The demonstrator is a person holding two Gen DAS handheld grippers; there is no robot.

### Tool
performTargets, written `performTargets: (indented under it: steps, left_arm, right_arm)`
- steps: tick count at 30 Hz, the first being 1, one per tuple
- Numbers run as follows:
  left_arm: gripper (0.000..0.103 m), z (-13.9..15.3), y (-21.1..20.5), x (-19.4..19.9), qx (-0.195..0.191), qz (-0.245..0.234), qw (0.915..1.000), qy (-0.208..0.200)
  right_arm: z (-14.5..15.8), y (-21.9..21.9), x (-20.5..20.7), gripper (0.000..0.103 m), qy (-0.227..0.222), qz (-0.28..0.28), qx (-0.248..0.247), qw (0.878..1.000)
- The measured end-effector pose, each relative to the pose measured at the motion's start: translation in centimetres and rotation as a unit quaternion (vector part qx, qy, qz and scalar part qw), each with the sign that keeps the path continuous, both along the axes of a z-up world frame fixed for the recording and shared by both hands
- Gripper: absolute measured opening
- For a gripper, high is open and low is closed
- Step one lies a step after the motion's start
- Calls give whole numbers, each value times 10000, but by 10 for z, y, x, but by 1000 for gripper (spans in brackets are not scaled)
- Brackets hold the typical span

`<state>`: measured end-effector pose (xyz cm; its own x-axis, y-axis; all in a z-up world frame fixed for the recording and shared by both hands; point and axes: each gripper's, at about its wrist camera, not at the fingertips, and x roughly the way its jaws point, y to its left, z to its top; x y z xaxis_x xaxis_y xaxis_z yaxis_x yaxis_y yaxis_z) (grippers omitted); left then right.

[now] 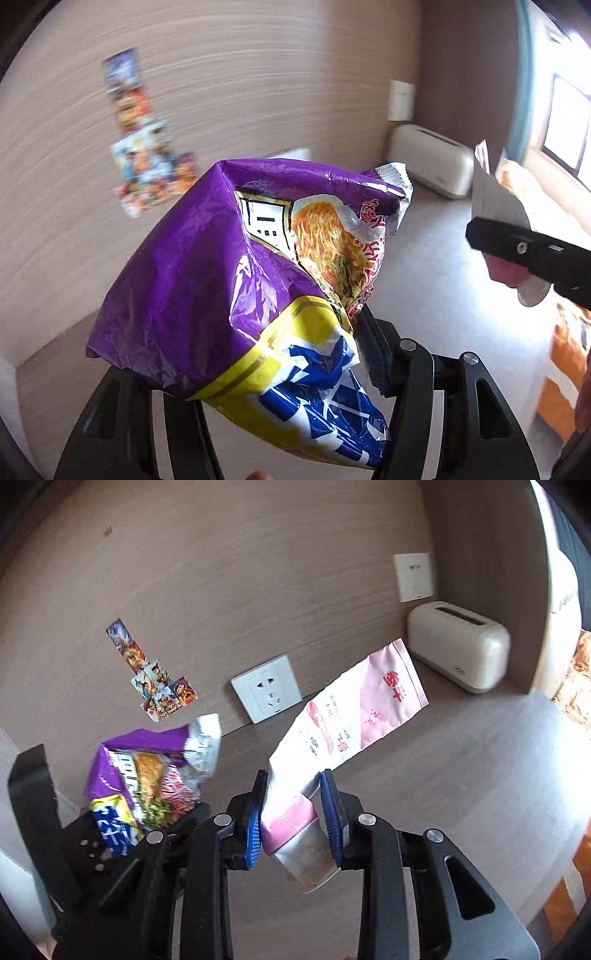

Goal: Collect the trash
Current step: 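Carry chip bag and pink tube to the white bin and open both grippers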

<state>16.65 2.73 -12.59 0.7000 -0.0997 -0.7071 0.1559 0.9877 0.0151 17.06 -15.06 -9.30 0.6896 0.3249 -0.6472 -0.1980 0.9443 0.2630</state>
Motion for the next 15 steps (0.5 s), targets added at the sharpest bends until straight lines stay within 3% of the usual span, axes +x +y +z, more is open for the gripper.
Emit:
performTargets:
  steps: [6, 15]
  left_arm:
    - [58, -4, -78, -19, -111, -788, 9968, 72]
    - [58, -10, -184, -60, -200, -1951, 9802, 281]
  right_arm:
    - [8, -64, -52, 30, -117, -671, -220, 9974]
    - [3, -162, -127, 30, 73, -1856, -330, 9820]
